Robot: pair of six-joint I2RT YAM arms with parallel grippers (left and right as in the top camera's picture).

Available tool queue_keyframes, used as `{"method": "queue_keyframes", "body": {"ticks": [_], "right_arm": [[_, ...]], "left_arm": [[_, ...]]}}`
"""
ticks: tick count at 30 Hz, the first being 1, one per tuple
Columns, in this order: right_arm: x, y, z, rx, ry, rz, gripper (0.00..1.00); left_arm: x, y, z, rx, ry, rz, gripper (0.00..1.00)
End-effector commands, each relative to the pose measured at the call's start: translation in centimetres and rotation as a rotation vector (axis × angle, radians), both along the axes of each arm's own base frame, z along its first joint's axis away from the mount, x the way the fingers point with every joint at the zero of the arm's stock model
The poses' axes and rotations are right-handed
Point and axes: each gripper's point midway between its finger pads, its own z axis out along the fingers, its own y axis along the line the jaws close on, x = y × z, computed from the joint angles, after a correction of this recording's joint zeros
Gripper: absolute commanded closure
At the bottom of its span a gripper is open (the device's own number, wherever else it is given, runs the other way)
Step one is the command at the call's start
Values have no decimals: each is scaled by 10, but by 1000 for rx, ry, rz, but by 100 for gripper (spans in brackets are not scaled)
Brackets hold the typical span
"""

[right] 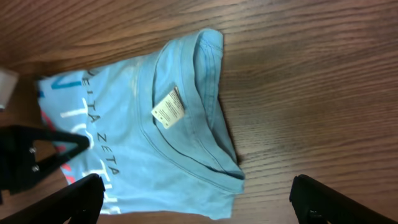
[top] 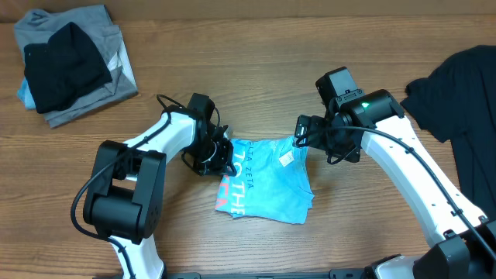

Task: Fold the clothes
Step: 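Release the right gripper and carry the bundle left with the left gripper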

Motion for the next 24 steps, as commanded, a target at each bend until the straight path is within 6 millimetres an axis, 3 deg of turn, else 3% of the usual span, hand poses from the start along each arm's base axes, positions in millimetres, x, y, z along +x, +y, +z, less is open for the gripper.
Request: {"method": "queue_keyframes", "body": {"ticks": [1, 10, 13, 19, 24], "right_arm": [[2, -3, 4, -11, -15, -2, 0], [-2, -10, 2, -48, 1, -7, 0], [-6, -12, 2, -53, 17, -7, 0], [-12, -14, 1, -63, 42, -6, 0], [-18, -16, 0, -72, 64, -6, 0]], "left_arm": [[56, 50, -6, 186, -127, 48, 96], [148, 118, 65, 365, -409, 54, 96], [176, 153, 98, 502, -519, 28, 96], [209, 197, 140, 591, -644, 110, 96], [225, 234, 178, 656, -731, 148, 96]]}}
